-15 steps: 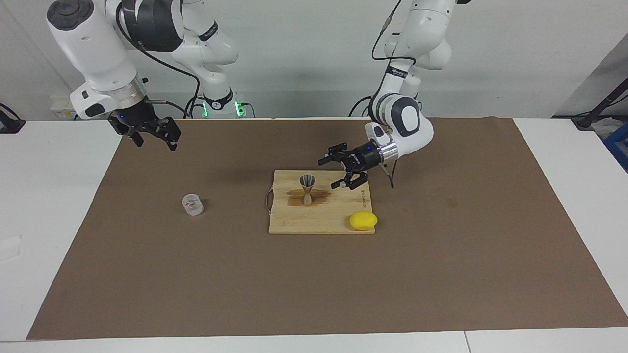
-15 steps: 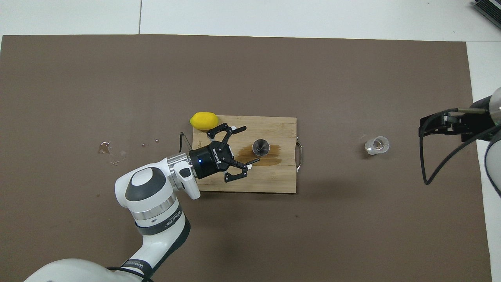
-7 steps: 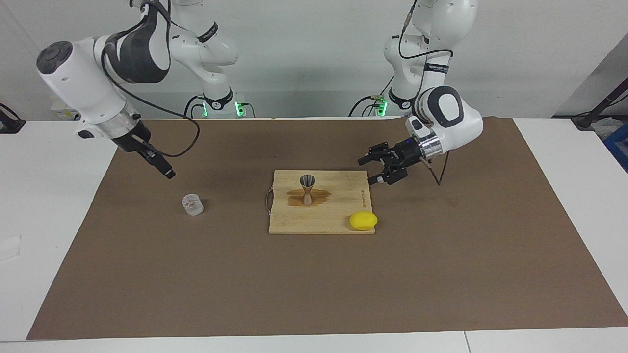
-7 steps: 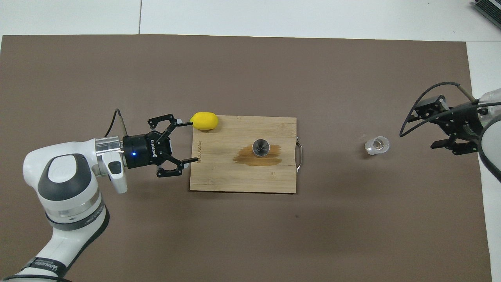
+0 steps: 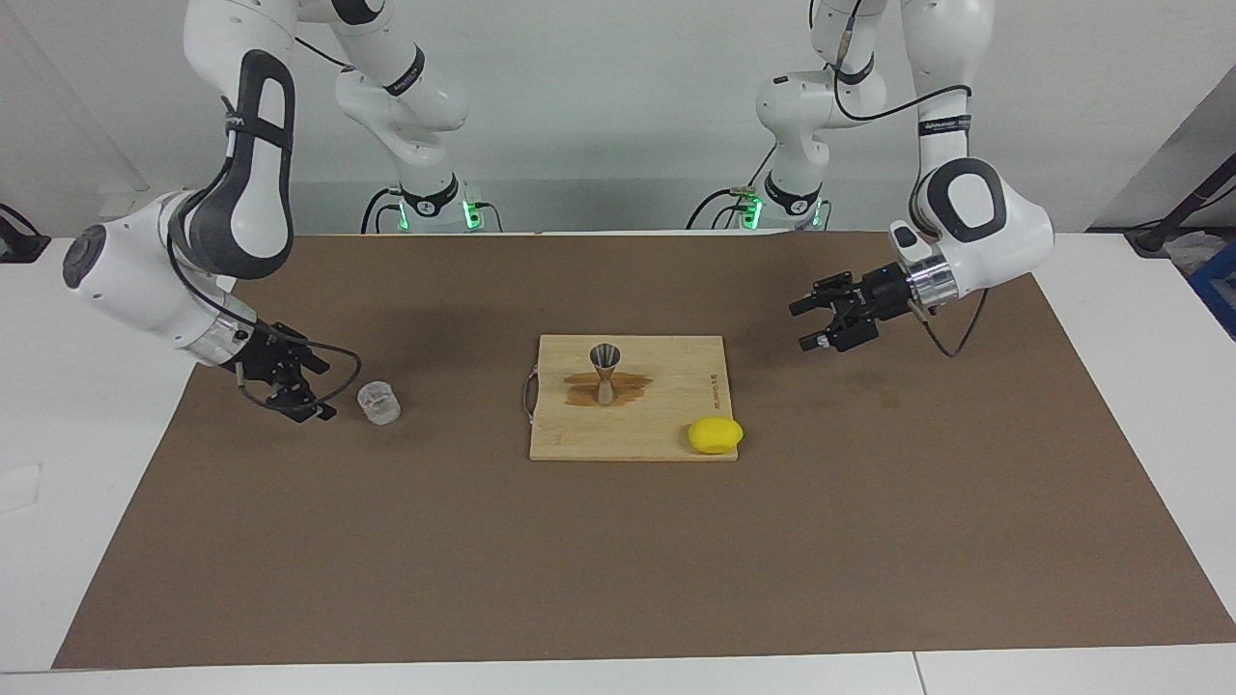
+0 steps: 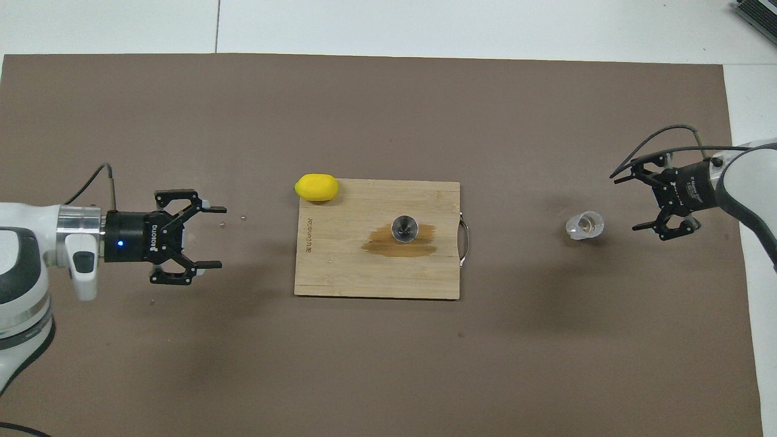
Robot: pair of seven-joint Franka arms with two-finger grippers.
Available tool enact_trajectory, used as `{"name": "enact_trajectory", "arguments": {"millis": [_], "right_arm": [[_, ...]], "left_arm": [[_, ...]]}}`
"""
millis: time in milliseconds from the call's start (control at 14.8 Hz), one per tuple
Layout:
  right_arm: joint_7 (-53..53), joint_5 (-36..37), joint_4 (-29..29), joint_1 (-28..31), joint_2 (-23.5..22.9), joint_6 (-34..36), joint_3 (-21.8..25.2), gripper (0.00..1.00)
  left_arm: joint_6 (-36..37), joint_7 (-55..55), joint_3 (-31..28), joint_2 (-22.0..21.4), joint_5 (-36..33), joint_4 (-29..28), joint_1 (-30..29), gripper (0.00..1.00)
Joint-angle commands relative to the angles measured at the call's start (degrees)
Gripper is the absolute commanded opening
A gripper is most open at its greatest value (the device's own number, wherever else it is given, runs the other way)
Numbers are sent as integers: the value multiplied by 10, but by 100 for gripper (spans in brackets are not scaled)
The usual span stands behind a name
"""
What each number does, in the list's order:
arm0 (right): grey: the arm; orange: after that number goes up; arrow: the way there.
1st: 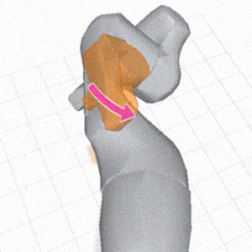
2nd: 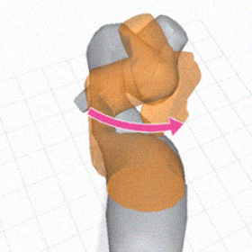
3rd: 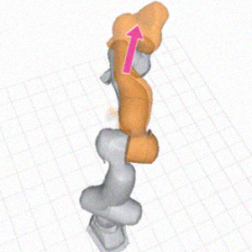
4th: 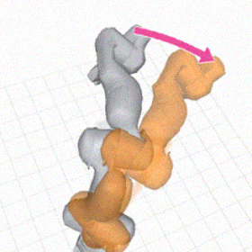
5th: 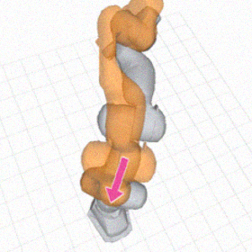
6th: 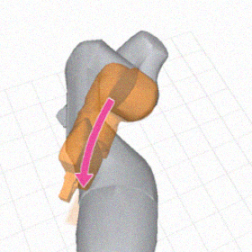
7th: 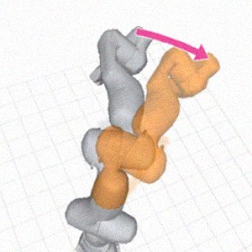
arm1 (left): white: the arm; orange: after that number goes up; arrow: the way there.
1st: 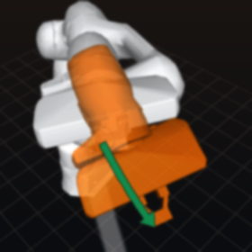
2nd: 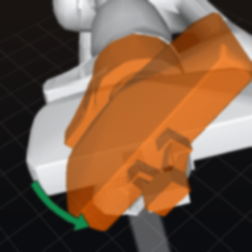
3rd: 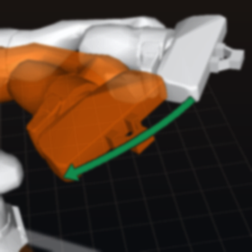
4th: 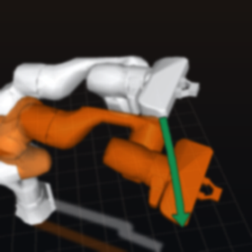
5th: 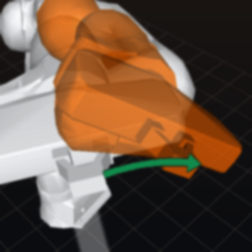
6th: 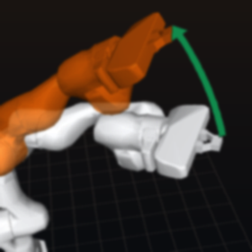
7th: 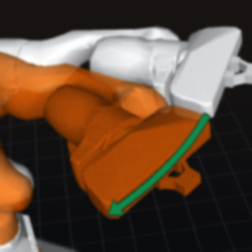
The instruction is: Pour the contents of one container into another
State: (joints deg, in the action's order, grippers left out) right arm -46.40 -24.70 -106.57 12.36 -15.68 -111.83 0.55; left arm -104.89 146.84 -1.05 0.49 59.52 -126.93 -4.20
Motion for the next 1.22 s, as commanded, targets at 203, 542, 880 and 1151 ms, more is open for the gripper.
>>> {"name": "enact_trajectory", "arguments": {"millis": [203,542,880,1151], "right_arm": [[-17,-108,8,44,-74,-8,-6,100],[-10,-144,-40,50,-69,-7,-6,100],[10,-177,-68,28,-62,-11,-10,100],[5,-187,-69,28,-61,-4,-13,67]], "left_arm": [[107,6,5,8,-177,80,-114,100],[171,5,5,25,-277,179,-171,100],[251,-30,5,43,-352,335,-168,100],[255,-107,13,19,-385,373,-158,100]]}}
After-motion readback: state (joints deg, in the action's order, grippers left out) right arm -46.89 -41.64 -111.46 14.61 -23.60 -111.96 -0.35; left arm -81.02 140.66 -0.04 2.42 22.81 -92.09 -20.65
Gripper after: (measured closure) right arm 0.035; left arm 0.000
